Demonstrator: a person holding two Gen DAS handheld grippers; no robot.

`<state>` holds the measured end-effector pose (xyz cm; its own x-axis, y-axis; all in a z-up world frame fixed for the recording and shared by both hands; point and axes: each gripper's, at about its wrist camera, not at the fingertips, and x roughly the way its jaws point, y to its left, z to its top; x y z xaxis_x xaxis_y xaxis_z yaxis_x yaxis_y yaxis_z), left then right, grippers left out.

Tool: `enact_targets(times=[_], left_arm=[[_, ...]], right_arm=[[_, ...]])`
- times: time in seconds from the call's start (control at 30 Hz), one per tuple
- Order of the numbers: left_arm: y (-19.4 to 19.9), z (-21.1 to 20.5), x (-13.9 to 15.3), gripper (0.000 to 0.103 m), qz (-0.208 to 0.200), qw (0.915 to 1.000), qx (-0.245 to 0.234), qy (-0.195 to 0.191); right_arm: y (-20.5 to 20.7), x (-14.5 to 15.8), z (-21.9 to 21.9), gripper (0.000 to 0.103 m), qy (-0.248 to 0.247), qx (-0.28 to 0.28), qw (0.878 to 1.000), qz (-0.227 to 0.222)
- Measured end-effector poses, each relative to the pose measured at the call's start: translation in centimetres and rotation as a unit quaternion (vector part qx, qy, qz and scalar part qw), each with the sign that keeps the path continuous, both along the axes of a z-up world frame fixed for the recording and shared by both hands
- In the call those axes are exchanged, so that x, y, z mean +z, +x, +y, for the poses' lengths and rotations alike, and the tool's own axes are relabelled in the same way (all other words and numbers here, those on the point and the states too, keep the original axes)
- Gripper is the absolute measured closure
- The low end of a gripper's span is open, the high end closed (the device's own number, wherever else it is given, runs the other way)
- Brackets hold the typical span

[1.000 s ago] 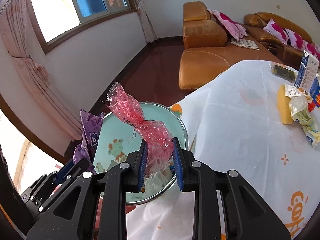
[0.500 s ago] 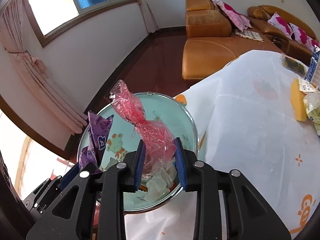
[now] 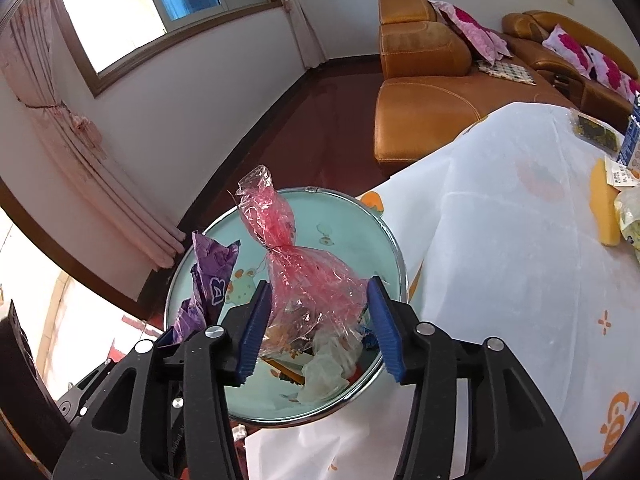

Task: Collect trash
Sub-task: 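Carry both items over the blue bin and open both grippers, then grasp the yellow sponge with the left gripper while the right grasps the clear printed bag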

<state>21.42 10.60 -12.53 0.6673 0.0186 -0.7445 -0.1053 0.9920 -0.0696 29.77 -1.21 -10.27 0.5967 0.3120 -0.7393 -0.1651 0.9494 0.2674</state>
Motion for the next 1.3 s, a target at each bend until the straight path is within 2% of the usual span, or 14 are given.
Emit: enact_targets(times=[0.1, 0.2, 0.33, 0.57, 0.7, 0.77, 1.0, 1.3], left_arm=[[-0.1, -0.1, 0.0, 0.073, 0.001, 1.0, -0.002, 0.004], [-0.2, 0.0, 0.3, 0.058, -0.001, 1.0, -0.002, 0.001], [-0.6, -0.1, 0.9, 0.056, -0.008, 0.9999, 0.002, 0.011], [-1.3, -0.3, 1.8, 0.037, -0.014, 0.9994, 0.02, 0.026], [-1.5, -1.0, 2.1, 0.033, -0.015, 0.9993, 0.019, 0.028], [-1.5, -1.8, 2.4, 0.028, -0.017, 0.9993, 0.013, 0.032], [-1.7, -4.1, 2.8, 0.025, -0.018, 0.999, -0.001, 0.042], [-1.9, -7.3, 3.5, 0.021, -0.026, 0.9977, -0.025, 0.057]], right_arm=[[0.1, 0.1, -0.1, 0.045, 0.0, 0.004, 1.0, -0.001], [0.2, 0.3, -0.3, 0.036, -0.001, 0.007, 1.0, 0.001], [0.1, 0.8, -0.9, 0.036, 0.01, 0.003, 1.0, -0.003], [-0.6, 1.7, -2.6, 0.032, 0.016, -0.009, 1.0, -0.012], [-1.2, 2.1, -4.0, 0.03, 0.009, -0.024, 0.999, -0.02], [-1.4, 2.3, -4.6, 0.03, 0.006, -0.03, 0.999, -0.02], [-2.6, 2.9, -7.8, 0.028, -0.007, -0.056, 0.998, -0.033], [-3.8, 2.5, -12.6, 0.027, 0.002, -0.097, 0.995, -0.03]])
